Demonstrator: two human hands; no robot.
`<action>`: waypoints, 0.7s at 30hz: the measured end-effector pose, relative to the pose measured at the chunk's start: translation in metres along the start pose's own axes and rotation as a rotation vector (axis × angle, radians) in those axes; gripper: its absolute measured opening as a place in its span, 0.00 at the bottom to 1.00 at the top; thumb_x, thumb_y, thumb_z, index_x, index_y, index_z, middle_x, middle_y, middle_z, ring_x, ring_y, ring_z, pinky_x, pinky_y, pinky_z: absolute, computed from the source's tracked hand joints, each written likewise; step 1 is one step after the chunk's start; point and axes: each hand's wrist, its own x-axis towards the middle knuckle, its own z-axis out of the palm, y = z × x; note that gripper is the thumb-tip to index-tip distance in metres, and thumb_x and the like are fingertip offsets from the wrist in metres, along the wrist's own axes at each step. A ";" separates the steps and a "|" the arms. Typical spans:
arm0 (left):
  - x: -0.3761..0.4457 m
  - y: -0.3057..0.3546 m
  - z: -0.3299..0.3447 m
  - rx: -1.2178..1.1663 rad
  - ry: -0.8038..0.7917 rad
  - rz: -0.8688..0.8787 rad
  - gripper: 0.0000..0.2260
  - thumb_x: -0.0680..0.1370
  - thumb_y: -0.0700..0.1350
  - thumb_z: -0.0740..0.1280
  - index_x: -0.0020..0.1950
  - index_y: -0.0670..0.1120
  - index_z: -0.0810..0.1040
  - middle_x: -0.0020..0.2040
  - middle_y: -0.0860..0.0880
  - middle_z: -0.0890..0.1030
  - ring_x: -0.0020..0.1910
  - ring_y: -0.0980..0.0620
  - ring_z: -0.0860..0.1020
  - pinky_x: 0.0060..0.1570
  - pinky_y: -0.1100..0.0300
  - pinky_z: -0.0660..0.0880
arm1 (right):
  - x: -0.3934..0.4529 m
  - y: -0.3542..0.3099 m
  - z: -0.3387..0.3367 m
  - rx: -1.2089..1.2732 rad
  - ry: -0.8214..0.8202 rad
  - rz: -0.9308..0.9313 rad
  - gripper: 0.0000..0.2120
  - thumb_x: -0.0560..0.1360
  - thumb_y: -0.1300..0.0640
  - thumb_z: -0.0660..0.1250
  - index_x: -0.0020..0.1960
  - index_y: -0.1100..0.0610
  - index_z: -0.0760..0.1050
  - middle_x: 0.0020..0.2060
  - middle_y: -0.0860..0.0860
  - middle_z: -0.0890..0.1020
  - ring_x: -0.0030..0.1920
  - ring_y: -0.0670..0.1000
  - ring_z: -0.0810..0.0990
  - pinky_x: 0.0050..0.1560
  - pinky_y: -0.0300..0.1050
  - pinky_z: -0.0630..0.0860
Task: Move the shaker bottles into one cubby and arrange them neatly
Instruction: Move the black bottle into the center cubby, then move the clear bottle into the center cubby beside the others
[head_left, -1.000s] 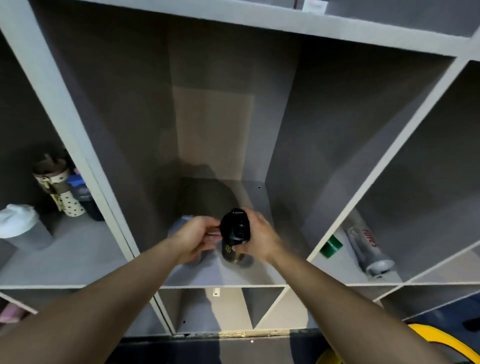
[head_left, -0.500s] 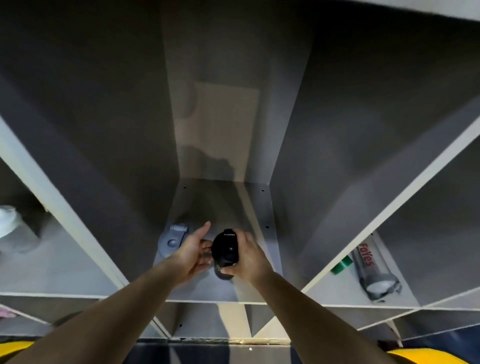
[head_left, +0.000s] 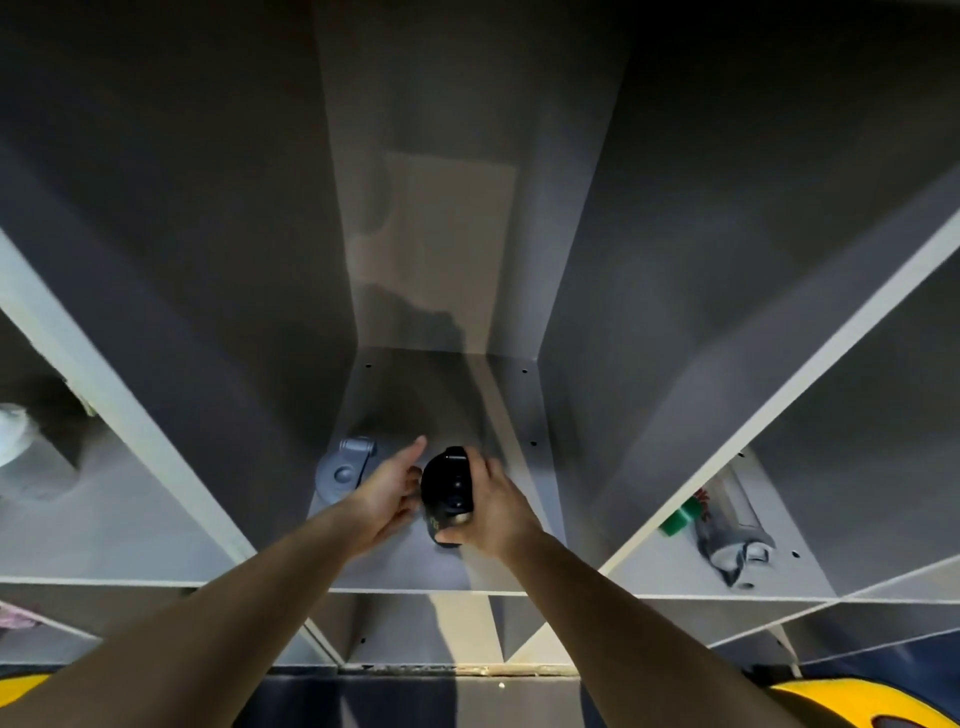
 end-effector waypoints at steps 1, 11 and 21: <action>-0.002 0.001 0.002 -0.001 0.019 0.035 0.16 0.80 0.56 0.60 0.52 0.44 0.77 0.47 0.50 0.81 0.50 0.54 0.79 0.51 0.65 0.70 | -0.002 -0.001 -0.002 -0.006 0.003 -0.001 0.58 0.58 0.44 0.83 0.77 0.45 0.49 0.75 0.50 0.64 0.71 0.57 0.71 0.69 0.51 0.72; -0.062 0.028 0.037 0.654 0.086 0.612 0.10 0.76 0.41 0.65 0.53 0.50 0.82 0.48 0.52 0.85 0.50 0.54 0.82 0.58 0.58 0.77 | -0.093 -0.031 -0.088 -0.076 0.096 -0.158 0.28 0.75 0.48 0.67 0.74 0.50 0.66 0.68 0.52 0.74 0.66 0.56 0.75 0.65 0.51 0.73; -0.151 0.027 0.147 1.162 -0.203 0.978 0.10 0.75 0.50 0.65 0.39 0.47 0.80 0.31 0.49 0.80 0.31 0.50 0.77 0.34 0.57 0.73 | -0.220 0.022 -0.168 -0.227 0.399 -0.091 0.11 0.76 0.47 0.63 0.43 0.51 0.80 0.38 0.50 0.85 0.41 0.55 0.82 0.42 0.49 0.77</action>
